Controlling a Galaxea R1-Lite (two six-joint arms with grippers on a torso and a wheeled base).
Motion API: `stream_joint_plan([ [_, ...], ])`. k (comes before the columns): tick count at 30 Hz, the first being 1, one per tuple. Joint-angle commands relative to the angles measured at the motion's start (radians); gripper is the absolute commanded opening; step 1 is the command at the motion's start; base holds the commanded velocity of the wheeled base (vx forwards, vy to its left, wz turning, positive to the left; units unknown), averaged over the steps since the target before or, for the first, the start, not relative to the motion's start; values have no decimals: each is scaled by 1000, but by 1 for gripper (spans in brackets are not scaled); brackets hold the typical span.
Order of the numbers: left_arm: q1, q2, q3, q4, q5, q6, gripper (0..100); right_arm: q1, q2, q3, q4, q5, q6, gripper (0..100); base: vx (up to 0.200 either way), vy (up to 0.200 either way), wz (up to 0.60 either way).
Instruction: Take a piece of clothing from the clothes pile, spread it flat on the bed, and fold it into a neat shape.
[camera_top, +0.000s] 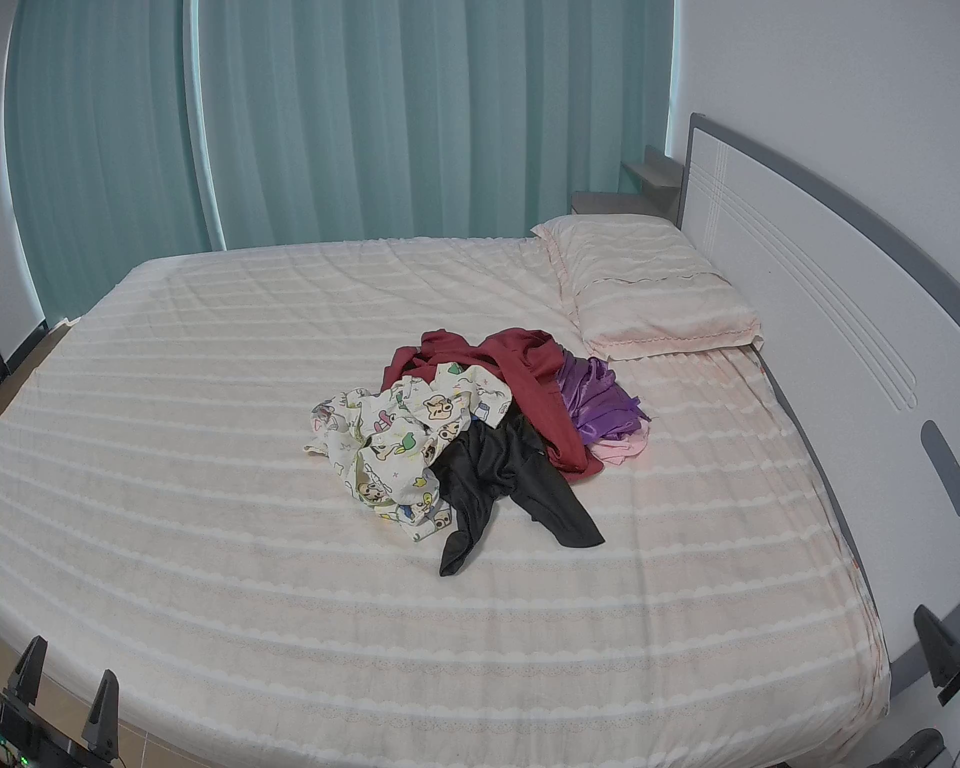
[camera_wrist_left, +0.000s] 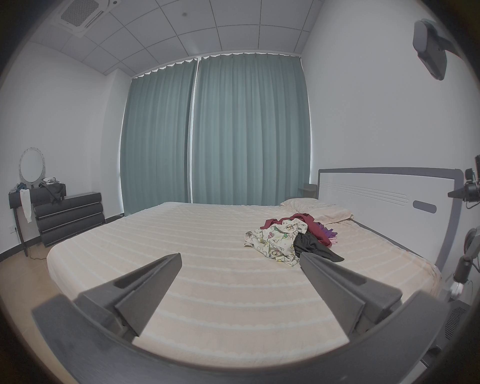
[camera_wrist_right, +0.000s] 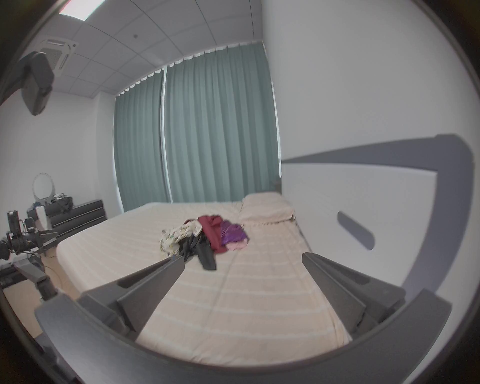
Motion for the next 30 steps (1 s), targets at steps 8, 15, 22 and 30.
stream_joint_plan([
  [8, 0, -18, 16, -1, 0, 0, 100, 45, 717, -47, -212, 132, 28, 100, 0, 0, 0],
  [15, 0, -18, 16, -1, 0, 0, 100, 85, 1145, -96, -483, 86, 39, 100, 0, 0, 0],
  [22, 0, -18, 16, -1, 0, 0, 100, 168, 1482, -157, -813, -2, 263, 100, 0, 0, 0],
  [30, 0, -18, 16, -1, 0, 0, 100, 239, 1781, -285, -1048, -172, 387, 100, 0, 0, 0],
])
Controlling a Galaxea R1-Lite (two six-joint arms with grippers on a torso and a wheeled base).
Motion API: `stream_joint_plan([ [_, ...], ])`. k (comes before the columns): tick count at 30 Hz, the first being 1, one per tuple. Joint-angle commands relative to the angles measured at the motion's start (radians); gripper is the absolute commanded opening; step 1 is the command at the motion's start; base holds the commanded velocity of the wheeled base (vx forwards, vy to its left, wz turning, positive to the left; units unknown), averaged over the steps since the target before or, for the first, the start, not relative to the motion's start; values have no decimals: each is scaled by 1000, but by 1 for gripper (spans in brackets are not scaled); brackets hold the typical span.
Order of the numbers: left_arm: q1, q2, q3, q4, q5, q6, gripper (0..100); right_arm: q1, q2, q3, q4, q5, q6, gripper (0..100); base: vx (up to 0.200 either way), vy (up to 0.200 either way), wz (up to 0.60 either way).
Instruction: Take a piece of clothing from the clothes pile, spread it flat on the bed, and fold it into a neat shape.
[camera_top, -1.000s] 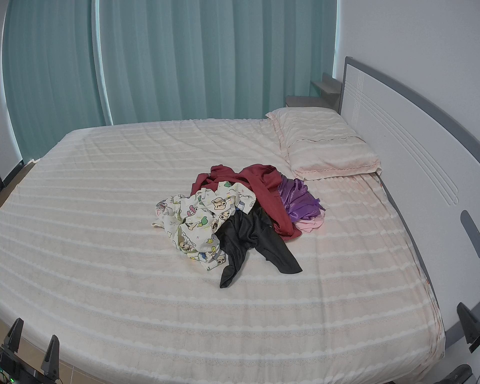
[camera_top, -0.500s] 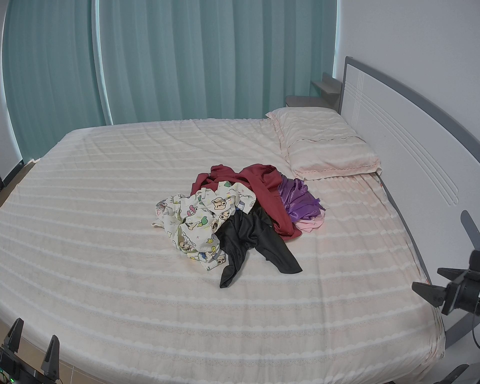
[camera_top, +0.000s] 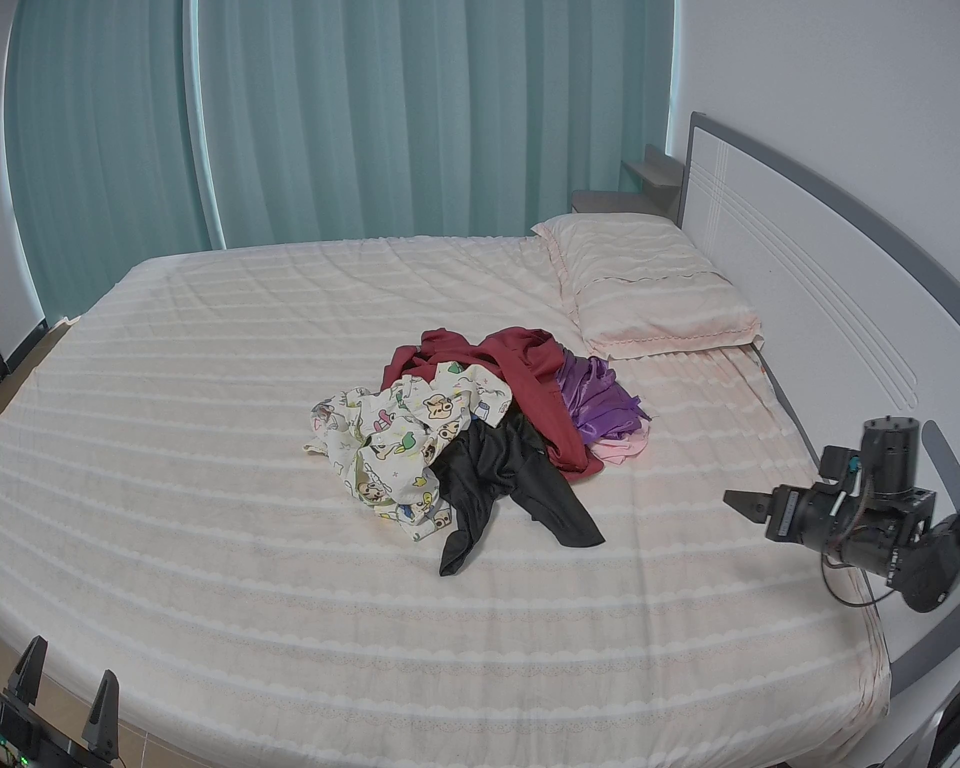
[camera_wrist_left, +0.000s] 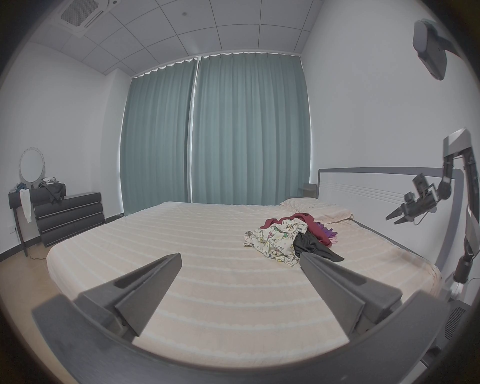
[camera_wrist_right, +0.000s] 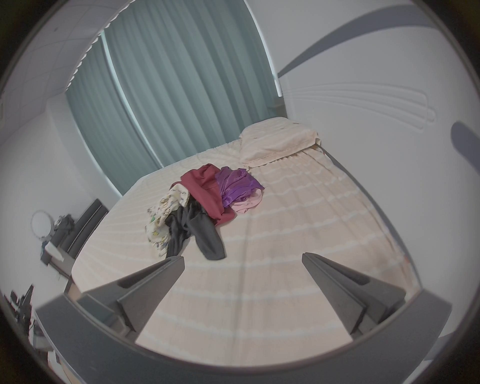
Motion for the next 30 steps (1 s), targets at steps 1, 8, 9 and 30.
stream_joint_plan([
  [1, 0, -18, 16, 0, 1, -1, 100, 81, 404, -154, -185, -109, 108, 100, 0, 0, 0],
  [8, 0, -18, 16, 0, 1, -1, 100, 129, 548, -323, -186, -110, 115, 100, 0, 0, 0],
  [9, 0, -18, 16, 0, 1, -1, 100, 129, 548, -323, -186, -110, 115, 100, 0, 0, 0],
  [30, 0, -18, 16, 0, 1, -1, 100, 281, 934, -781, -135, -218, 101, 100, 0, 0, 0],
])
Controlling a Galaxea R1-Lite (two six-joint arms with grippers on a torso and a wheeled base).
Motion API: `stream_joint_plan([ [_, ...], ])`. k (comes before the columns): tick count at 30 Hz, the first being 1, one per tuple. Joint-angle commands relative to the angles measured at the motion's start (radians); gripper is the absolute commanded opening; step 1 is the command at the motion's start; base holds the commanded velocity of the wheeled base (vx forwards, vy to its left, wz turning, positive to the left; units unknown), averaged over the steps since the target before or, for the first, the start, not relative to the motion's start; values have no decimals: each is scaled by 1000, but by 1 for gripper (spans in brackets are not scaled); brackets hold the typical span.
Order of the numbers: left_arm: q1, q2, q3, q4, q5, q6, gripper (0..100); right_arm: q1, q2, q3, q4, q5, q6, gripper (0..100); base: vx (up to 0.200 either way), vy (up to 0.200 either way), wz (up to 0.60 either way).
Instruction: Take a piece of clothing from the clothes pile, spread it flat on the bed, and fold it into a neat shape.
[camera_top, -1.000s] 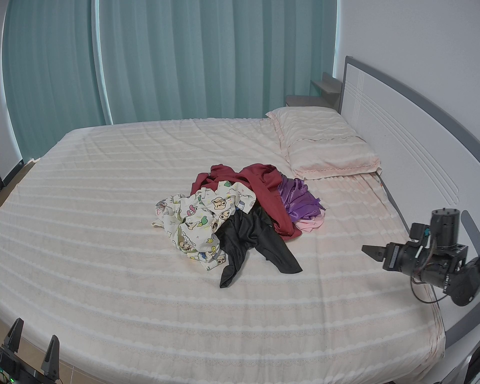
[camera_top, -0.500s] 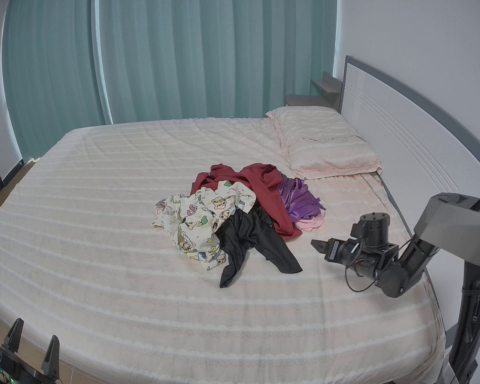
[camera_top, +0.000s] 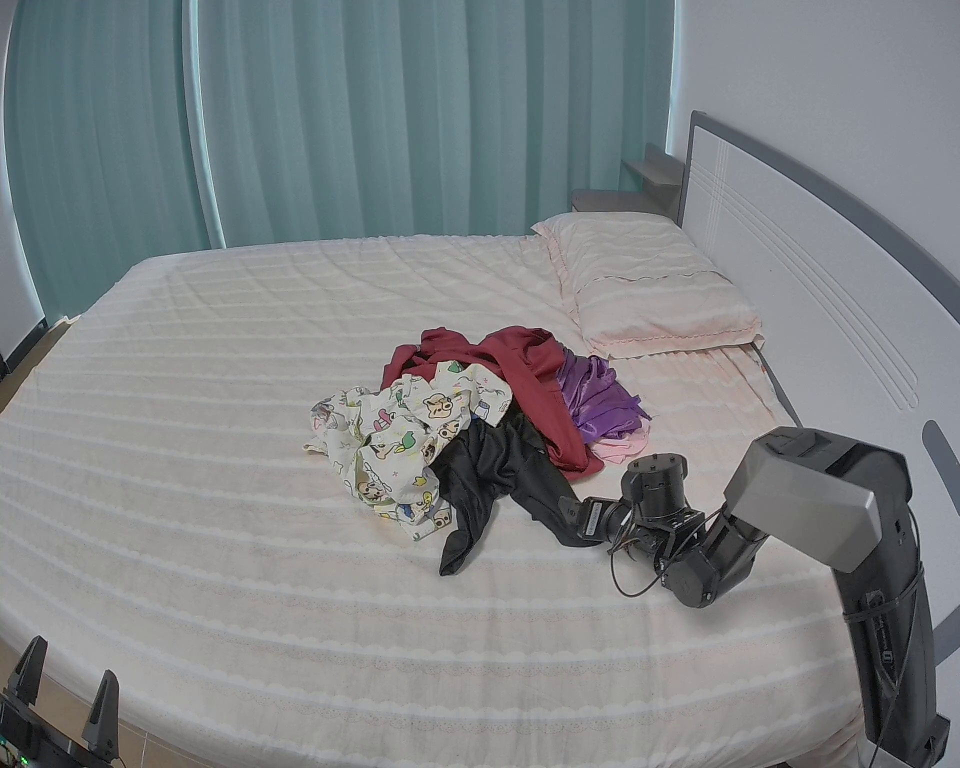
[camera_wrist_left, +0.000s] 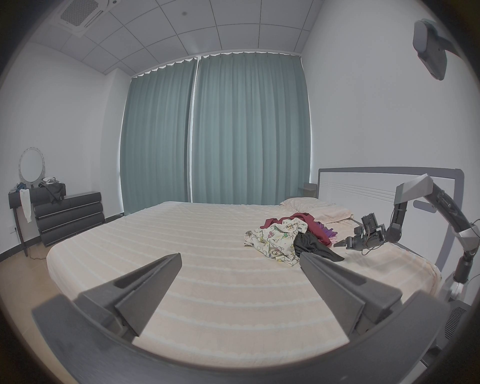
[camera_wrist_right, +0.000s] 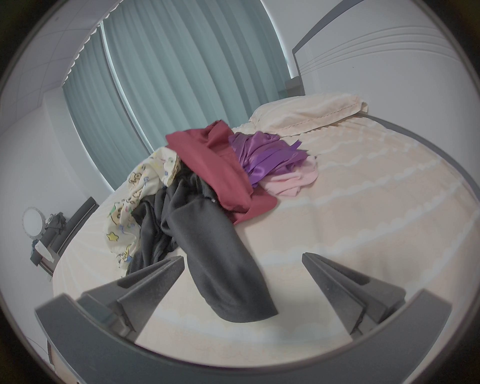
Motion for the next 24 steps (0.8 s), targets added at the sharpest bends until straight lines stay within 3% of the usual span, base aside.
stream_joint_plan([
  [1, 0, -18, 16, 0, 1, -1, 100, 37, 95, -70, 14, -1, -8, 100, 0, 0, 0],
  [8, 0, -18, 16, 0, 1, -1, 100, 42, 116, -189, 127, 5, -29, 100, 0, 0, 0],
  [24, 0, -18, 16, 0, 1, -1, 100, 54, 144, -287, 181, 14, -83, 100, 0, 0, 0],
])
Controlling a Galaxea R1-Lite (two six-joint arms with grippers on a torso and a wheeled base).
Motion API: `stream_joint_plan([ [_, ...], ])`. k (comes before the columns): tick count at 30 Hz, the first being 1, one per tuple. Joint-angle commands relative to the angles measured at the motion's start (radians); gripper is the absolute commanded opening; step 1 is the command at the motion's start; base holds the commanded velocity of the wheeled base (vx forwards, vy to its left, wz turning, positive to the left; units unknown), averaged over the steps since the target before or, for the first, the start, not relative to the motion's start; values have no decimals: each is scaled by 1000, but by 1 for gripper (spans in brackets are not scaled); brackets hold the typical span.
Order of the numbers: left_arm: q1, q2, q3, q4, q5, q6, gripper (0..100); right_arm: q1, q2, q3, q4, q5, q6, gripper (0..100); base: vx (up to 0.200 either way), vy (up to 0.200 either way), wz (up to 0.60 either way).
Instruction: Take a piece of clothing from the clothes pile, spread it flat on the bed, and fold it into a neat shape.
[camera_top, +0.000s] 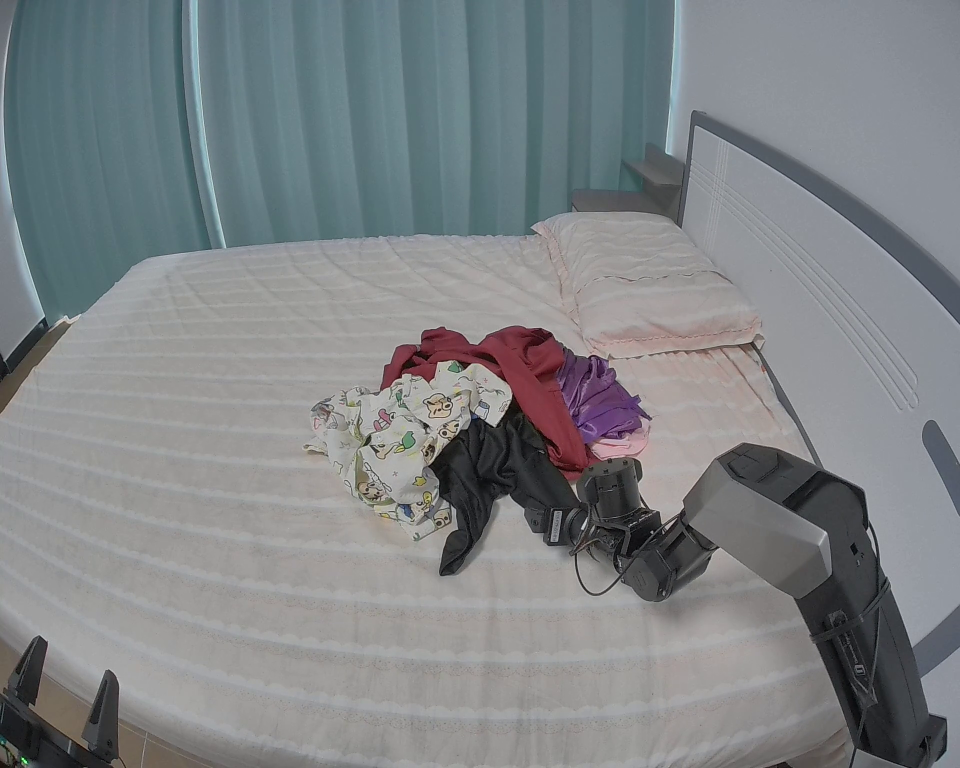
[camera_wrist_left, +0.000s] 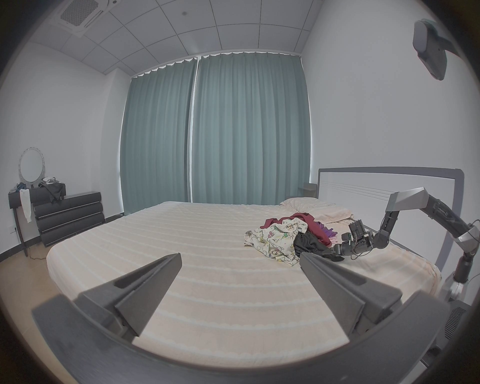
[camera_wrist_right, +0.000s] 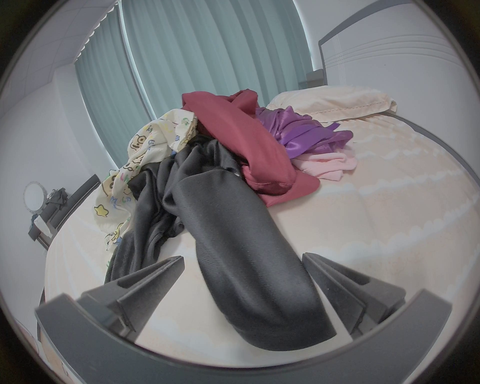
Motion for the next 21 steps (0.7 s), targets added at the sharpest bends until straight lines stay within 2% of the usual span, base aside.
stream_joint_plan([
  [1, 0, -18, 16, 0, 0, 0, 100, 16, 1, -15, 6, 8, -8, 100, 0, 0, 0],
  [2, 0, -18, 16, 0, 0, 0, 100, 22, 1, -22, 24, 14, -8, 0, 0, 0, 0],
  [7, 0, -18, 16, 0, 0, 0, 100, 28, -2, -44, 84, 14, -3, 0, 0, 0, 0],
  [14, 0, -18, 16, 0, 0, 0, 100, 14, -11, -7, 54, 2, 11, 0, 0, 0, 0],
  [16, 0, -18, 16, 0, 0, 0, 100, 1, -51, 47, -25, 2, 54, 0, 0, 0, 0],
  [19, 0, -18, 16, 0, 0, 0, 100, 4, -162, 215, -158, 20, 132, 0, 0, 0, 0],
  [21, 0, -18, 16, 0, 0, 0, 100, 10, -232, 331, -189, 42, 144, 0, 0, 0, 0],
])
